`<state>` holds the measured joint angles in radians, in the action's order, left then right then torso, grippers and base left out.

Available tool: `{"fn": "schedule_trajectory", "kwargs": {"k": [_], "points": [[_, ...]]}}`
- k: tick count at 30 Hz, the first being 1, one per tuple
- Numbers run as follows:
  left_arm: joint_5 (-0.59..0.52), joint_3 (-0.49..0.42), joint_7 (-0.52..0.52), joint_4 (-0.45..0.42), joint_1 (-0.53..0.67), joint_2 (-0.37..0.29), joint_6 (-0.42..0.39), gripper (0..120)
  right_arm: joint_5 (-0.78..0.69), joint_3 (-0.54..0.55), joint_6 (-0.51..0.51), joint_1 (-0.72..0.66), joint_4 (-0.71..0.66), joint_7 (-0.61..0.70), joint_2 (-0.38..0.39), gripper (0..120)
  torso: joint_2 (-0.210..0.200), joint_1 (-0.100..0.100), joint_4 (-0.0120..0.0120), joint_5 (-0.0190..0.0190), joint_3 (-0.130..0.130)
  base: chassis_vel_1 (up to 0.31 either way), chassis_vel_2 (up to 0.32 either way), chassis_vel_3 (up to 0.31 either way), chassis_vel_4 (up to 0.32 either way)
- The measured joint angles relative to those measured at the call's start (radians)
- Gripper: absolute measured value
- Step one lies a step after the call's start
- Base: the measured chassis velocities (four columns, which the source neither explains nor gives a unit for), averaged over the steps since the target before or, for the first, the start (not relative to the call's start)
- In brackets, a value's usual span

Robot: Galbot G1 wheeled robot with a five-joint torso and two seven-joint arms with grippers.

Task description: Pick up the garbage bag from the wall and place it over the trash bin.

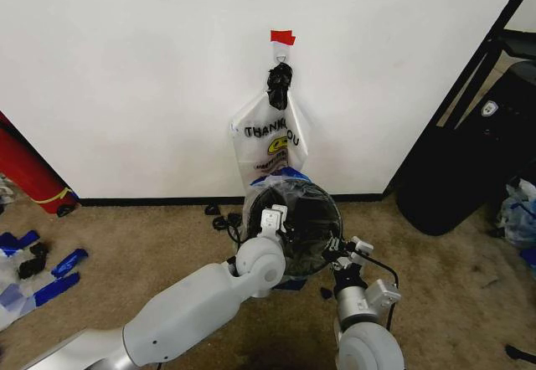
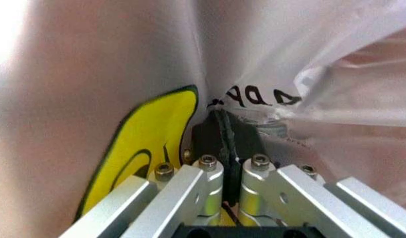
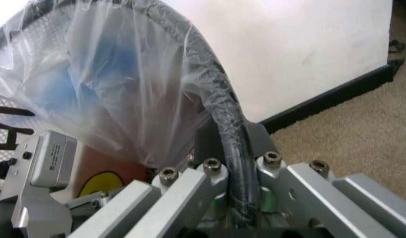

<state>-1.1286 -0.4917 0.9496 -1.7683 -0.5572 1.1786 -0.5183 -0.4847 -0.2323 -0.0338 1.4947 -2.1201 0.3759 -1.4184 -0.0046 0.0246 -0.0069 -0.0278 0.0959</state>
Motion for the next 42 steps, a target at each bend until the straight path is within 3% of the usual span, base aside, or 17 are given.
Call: {"fn": "schedule_trajectory", "kwargs": {"k": [9,22,30,42], "points": [[-0.018,-0.01,-0.053,0.015,0.011,0.032,0.047,0,-0.025,0.01,-0.004,-0.012,0.017,0.003,-0.003,0,0.0,0.0,-0.0001,0.0,0.0,0.0,0.0,0.0,0.0],[-0.02,-0.019,-0.058,0.09,0.024,0.057,0.055,0,-0.033,0.023,-0.011,0.003,0.005,0.001,-0.009,0,0.0,0.0,0.0,0.0,0.0,0.0,0.0,0.0,0.0],[-0.023,-0.015,-0.09,0.084,0.019,0.066,0.098,0,-0.041,0.025,-0.008,0.008,0.014,-0.003,-0.013,0,0.0,0.0,0.0,0.0,0.0,0.0,0.0,0.0,0.0],[0.019,-0.015,-0.06,0.122,0.009,0.051,0.033,0,-0.057,0.033,-0.016,0.007,0.007,0.003,-0.016,0,0.0,0.0,0.0,0.0,0.0,0.0,0.0,0.0,0.0]]}}
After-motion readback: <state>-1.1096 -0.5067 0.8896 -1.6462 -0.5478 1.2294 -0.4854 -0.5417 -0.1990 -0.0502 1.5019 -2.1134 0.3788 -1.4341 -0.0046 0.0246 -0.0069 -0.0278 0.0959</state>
